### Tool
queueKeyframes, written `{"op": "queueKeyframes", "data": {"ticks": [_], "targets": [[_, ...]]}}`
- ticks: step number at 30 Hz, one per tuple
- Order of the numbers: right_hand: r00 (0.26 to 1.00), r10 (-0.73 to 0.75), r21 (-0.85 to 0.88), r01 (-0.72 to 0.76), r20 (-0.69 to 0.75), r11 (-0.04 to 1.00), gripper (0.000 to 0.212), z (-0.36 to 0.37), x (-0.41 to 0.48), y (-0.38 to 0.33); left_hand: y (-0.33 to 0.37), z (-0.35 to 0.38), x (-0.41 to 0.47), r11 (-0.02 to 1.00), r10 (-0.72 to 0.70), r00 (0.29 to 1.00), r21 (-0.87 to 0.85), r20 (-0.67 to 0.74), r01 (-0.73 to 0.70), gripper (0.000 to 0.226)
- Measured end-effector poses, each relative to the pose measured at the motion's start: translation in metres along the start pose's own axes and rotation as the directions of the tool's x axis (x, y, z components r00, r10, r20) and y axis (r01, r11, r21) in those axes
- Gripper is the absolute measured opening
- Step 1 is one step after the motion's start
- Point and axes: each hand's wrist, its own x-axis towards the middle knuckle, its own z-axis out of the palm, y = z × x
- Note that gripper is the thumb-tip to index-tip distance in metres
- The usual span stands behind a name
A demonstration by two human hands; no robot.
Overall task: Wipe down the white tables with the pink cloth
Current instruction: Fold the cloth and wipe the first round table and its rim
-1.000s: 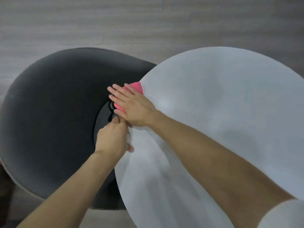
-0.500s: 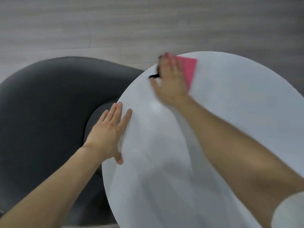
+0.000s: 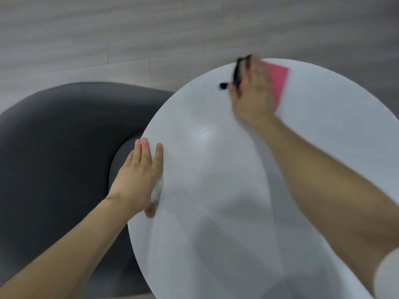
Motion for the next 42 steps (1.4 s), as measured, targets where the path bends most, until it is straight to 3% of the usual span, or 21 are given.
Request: {"op": "queueKeyframes", "data": {"ticks": [1, 3, 5, 7, 9, 10, 12, 14, 17, 20, 22, 24, 27, 30, 34, 39, 42], "targets": [[0.988, -0.148, 0.009, 0.148, 0.043, 0.989, 0.076, 0.008, -0.022, -0.029, 0.000, -0.001, -0.001, 1.000, -0.003, 1.000, -0.005, 0.004, 0.003, 0.189], [0.858, -0.483, 0.040, 0.484, 0.172, 0.874, 0.074, 0.022, -0.065, -0.068, -0.001, -0.003, -0.003, 1.000, -0.004, 1.000, -0.008, 0.011, 0.004, 0.188], [0.738, -0.636, 0.051, 0.643, 0.223, 0.764, 0.071, 0.021, -0.068, -0.059, -0.001, -0.003, -0.003, 1.000, -0.001, 1.000, -0.014, 0.013, 0.001, 0.189], [0.835, -0.527, 0.040, 0.528, 0.161, 0.848, 0.067, 0.008, -0.032, -0.024, -0.002, -0.001, -0.002, 1.000, 0.001, 1.000, -0.027, 0.012, -0.001, 0.189], [0.966, -0.244, -0.038, 0.248, 0.084, 0.968, 0.068, -0.010, 0.003, 0.016, -0.003, 0.001, 0.000, 0.999, 0.005, 1.000, -0.040, 0.003, -0.005, 0.189], [0.990, -0.125, -0.062, 0.129, 0.057, 0.990, 0.071, -0.013, 0.012, 0.029, -0.004, 0.002, 0.001, 0.999, 0.009, 1.000, -0.044, -0.006, -0.009, 0.189], [0.999, -0.038, -0.073, 0.038, 0.000, 0.997, 0.073, -0.005, 0.000, 0.018, -0.006, 0.003, 0.002, 0.998, 0.028, 0.999, -0.056, -0.017, -0.029, 0.190], [0.994, -0.087, -0.046, 0.085, -0.058, 0.995, 0.072, 0.014, -0.051, -0.026, -0.008, 0.005, 0.001, 0.997, 0.033, 0.999, -0.069, -0.038, -0.035, 0.190], [0.960, -0.273, 0.013, 0.275, -0.065, 0.961, 0.076, 0.046, -0.172, -0.086, -0.011, 0.007, 0.001, 0.995, 0.051, 0.996, -0.085, -0.072, -0.057, 0.192], [0.937, -0.350, 0.033, 0.350, -0.020, 0.936, 0.075, 0.061, -0.284, -0.100, -0.015, 0.010, 0.000, 0.991, 0.071, 0.993, -0.103, -0.091, -0.081, 0.191], [0.927, -0.375, 0.035, 0.375, -0.013, 0.926, 0.073, 0.061, -0.298, -0.088, -0.018, 0.009, -0.004, 0.988, 0.091, 0.989, -0.115, -0.120, -0.105, 0.187], [0.953, -0.298, 0.008, 0.299, -0.046, 0.954, 0.072, 0.054, -0.255, -0.078, -0.018, 0.008, -0.014, 0.984, 0.152, 0.969, -0.067, -0.193, -0.167, 0.174], [0.996, -0.016, -0.016, 0.015, -0.084, 1.000, 0.075, 0.034, -0.147, -0.073, -0.003, 0.019, -0.040, 0.975, 0.164, 0.925, -0.086, -0.344, -0.204, 0.140], [0.997, 0.022, -0.047, -0.025, -0.080, 0.999, 0.072, 0.038, -0.112, -0.084, 0.021, 0.048, -0.072, 0.966, 0.144, 0.917, -0.149, -0.371, -0.212, 0.149], [0.989, -0.112, -0.027, 0.110, -0.102, 0.994, 0.067, 0.056, -0.240, -0.094, 0.038, 0.076, -0.096, 0.962, 0.194, 0.949, -0.140, -0.247, -0.233, 0.166], [0.997, -0.069, 0.003, 0.069, -0.035, 0.998, 0.068, 0.070, -0.458, -0.100, 0.035, 0.083, -0.095, 0.965, 0.171, 0.957, -0.155, -0.234, -0.210, 0.168], [0.999, -0.031, -0.003, 0.031, -0.043, 1.000, 0.068, 0.065, -0.448, -0.097, 0.035, 0.085, -0.091, 0.967, 0.149, 0.959, -0.168, -0.240, -0.192, 0.171]]}}
